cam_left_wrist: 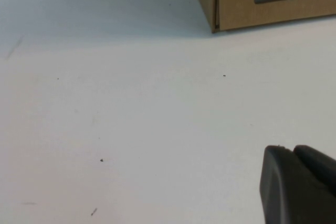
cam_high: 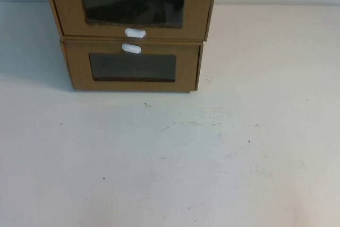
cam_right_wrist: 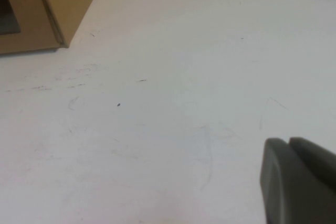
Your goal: Close the shoe box
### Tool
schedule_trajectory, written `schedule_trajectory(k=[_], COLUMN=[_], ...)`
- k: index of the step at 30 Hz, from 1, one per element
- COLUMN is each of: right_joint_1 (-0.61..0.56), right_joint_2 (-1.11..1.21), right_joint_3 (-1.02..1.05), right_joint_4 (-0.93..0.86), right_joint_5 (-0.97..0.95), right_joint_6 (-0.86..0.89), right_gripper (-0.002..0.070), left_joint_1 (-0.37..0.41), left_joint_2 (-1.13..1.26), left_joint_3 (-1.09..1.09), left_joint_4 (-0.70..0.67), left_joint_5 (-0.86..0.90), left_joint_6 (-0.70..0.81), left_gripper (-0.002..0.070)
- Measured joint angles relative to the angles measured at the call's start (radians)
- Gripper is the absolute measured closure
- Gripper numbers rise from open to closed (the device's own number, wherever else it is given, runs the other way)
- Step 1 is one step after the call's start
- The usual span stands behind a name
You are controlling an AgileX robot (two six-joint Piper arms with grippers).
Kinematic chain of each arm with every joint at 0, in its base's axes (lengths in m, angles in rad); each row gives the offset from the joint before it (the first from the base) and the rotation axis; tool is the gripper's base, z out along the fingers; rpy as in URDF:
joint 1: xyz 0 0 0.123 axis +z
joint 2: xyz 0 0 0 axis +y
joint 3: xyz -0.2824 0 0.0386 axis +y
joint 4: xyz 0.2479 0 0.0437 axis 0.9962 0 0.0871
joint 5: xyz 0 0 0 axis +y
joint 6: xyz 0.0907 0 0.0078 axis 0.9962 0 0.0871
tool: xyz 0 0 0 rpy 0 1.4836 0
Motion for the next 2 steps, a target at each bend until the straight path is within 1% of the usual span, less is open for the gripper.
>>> schedule_trajectory(k=[2], right_joint_1=[0.000], right_joint_2=[0.000], right_joint_3=[0.000], right_joint_4=[0.000], right_joint_5=[0.000], right_joint_6=[0.000], right_gripper=[0.0689], left_joint_1=[0.000], left_joint_2=[0.000], left_joint_3=[0.000], left_joint_4=[0.000], left_joint_5=[0.001], left_joint_6=[0.000], left_gripper=[0.0680])
